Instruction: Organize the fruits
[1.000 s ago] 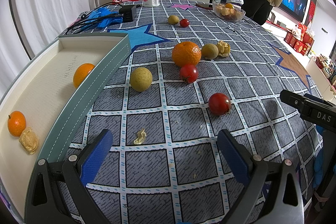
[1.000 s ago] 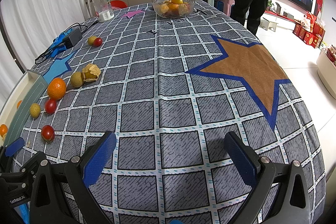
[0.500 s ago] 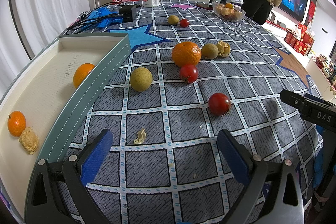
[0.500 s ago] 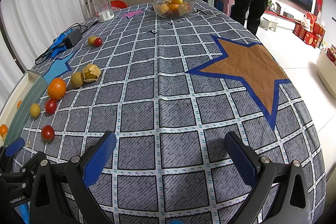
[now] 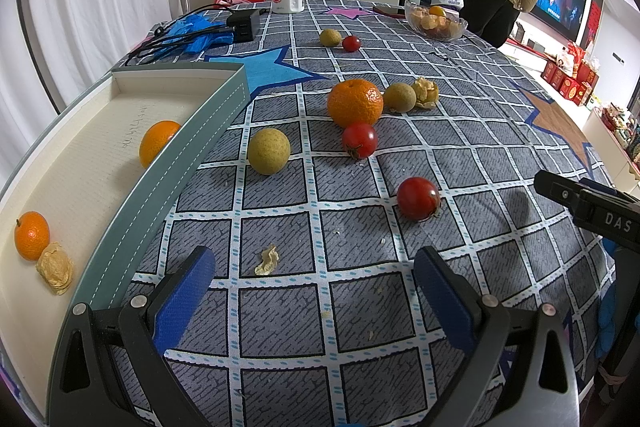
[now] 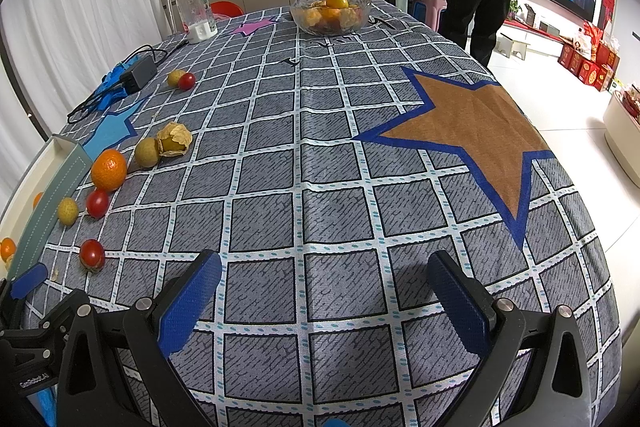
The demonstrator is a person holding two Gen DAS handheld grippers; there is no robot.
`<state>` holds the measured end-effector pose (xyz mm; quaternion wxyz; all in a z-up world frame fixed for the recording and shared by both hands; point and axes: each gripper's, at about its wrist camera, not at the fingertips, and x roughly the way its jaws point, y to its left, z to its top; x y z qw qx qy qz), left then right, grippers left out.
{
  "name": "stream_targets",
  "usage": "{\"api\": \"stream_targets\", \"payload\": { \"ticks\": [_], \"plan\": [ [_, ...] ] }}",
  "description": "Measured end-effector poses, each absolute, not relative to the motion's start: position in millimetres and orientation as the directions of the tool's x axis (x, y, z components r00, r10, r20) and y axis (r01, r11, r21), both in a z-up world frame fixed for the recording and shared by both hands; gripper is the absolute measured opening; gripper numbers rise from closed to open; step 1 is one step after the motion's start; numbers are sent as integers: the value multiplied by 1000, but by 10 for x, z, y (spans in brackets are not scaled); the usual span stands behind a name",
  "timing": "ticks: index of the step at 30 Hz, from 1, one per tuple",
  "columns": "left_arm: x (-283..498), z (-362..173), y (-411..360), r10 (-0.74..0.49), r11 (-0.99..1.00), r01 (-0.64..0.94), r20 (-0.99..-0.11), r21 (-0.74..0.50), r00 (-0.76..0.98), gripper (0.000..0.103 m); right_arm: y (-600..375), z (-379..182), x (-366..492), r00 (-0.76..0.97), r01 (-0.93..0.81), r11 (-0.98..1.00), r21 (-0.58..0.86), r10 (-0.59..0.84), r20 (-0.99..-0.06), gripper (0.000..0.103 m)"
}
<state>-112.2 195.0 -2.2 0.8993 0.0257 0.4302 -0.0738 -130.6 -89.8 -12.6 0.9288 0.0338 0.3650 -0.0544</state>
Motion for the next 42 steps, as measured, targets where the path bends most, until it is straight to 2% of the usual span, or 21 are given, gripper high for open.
{"api": "stream_targets", "payload": {
  "ticks": [11, 17, 24, 27, 29, 33, 36, 38, 42],
  "plan": [
    [-1126, -22, 1950, -116, 987, 159, -778, -21, 618, 100, -900, -122, -1303, 730, 123, 992, 29, -71, -680, 103],
    [-1086, 4, 2069, -156, 984, 162, -778, -71, 608, 100, -916, -124, -1320, 734, 123, 992, 39, -64, -676, 103],
    [-891, 94, 2054, -116, 986, 163, -788, -21, 605, 95, -920, -123, -1325, 735, 122, 992, 42, -62, -675, 103],
    [-736, 98, 2016, -109, 986, 164, -804, -15, 584, 87, -918, -122, -1326, 736, 122, 992, 44, -61, -674, 103],
    [-614, 62, 2013, -109, 987, 158, -821, -24, 560, 74, -919, -122, -1326, 735, 122, 992, 43, -61, -675, 103],
    [-485, 53, 2011, -93, 990, 140, -823, -16, 560, 67, -919, -122, -1328, 735, 121, 992, 42, -62, -675, 103],
    [-430, 63, 1992, -93, 989, 145, -822, -13, 562, 51, -919, -122, -1328, 735, 122, 992, 41, -63, -675, 103],
    [-415, 68, 1982, -94, 988, 152, -819, -9, 566, 29, -922, -122, -1329, 735, 122, 992, 42, -62, -675, 103],
    [-477, 81, 2000, -113, 987, 161, -815, -24, 569, 29, -921, -122, -1327, 734, 122, 992, 39, -64, -676, 103]
  ]
}}
